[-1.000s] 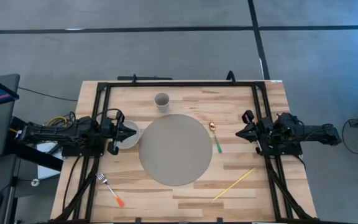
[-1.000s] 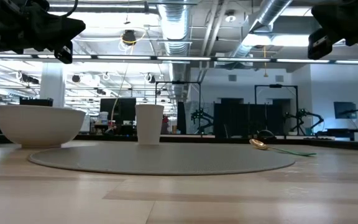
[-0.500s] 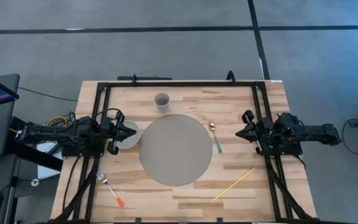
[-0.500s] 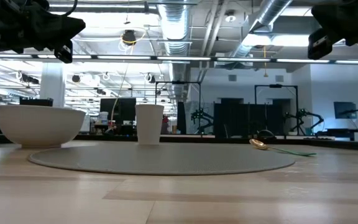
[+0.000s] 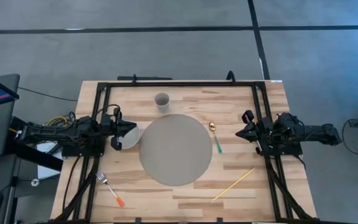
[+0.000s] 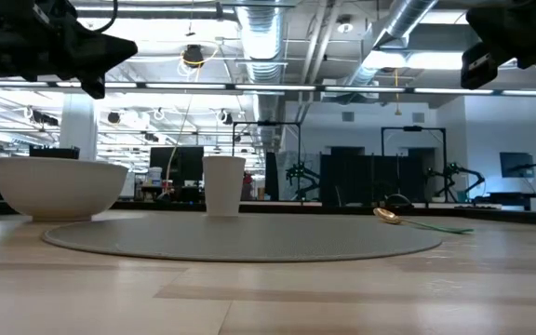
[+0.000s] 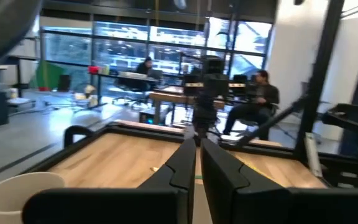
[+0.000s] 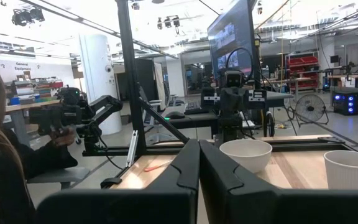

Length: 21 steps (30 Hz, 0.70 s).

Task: Pick & Place Utensil
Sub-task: Put the gray bowl on the gray placemat

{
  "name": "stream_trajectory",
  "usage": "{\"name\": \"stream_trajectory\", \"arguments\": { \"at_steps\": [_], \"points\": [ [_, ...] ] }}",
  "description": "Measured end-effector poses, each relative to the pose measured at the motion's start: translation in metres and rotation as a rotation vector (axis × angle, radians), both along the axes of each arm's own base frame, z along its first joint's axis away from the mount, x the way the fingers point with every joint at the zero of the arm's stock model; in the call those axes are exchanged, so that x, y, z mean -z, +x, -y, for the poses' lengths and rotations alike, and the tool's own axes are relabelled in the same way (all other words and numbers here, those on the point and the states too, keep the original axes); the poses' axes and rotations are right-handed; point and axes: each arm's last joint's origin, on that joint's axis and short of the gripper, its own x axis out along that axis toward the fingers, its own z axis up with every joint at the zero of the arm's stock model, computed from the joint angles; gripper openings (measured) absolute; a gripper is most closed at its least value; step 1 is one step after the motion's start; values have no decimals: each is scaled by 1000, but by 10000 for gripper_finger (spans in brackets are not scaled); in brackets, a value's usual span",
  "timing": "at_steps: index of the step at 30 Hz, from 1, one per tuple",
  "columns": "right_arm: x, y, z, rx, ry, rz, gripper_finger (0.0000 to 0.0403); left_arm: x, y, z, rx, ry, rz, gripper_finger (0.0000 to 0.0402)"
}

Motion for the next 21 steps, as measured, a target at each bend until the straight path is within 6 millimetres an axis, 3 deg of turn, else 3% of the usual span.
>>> {"name": "stream_trajectory", "arguments": {
  "at_steps": [12,21],
  "points": [
    [0,0,0,0,0,0,0,8,7,-1,-26,-1,-82,30],
    [0,0,0,0,0,0,0,17,13,-2,-69,-6,-173,97]
  ]
}}
